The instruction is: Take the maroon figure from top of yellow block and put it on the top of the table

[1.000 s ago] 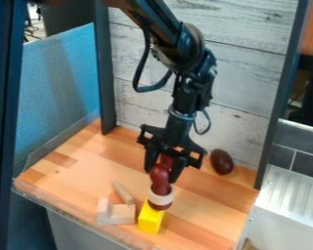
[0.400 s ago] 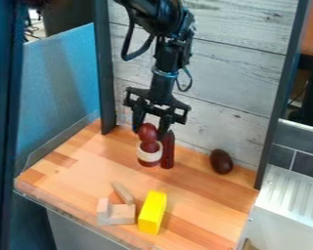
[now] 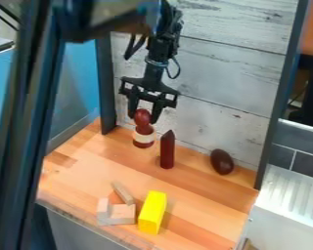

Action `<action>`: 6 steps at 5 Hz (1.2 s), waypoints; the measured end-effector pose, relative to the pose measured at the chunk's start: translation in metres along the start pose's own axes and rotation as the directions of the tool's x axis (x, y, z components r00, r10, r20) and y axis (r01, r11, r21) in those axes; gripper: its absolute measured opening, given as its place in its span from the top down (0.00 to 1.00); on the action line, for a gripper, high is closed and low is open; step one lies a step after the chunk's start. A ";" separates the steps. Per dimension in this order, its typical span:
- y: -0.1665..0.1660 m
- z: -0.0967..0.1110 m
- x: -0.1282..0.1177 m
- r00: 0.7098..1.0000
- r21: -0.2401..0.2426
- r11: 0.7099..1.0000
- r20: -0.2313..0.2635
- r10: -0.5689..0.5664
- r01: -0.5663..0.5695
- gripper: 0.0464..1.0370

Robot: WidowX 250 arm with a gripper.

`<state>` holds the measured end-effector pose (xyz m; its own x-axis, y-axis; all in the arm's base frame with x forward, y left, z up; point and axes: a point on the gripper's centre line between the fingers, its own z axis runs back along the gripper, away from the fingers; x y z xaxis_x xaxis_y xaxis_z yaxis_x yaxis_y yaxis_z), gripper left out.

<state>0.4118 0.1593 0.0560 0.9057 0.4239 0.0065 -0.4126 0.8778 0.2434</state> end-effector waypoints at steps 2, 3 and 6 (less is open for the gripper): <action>0.007 -0.026 0.034 0.996 0.037 0.996 -0.023 0.081 -0.080 0.47; 0.013 -0.036 0.040 0.995 0.045 0.994 0.022 0.099 -0.100 0.47; 0.014 -0.075 0.021 0.998 0.077 0.995 0.002 0.065 -0.065 0.12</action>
<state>0.4173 0.1974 -0.0132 0.8769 0.4801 0.0240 -0.4621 0.8283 0.3168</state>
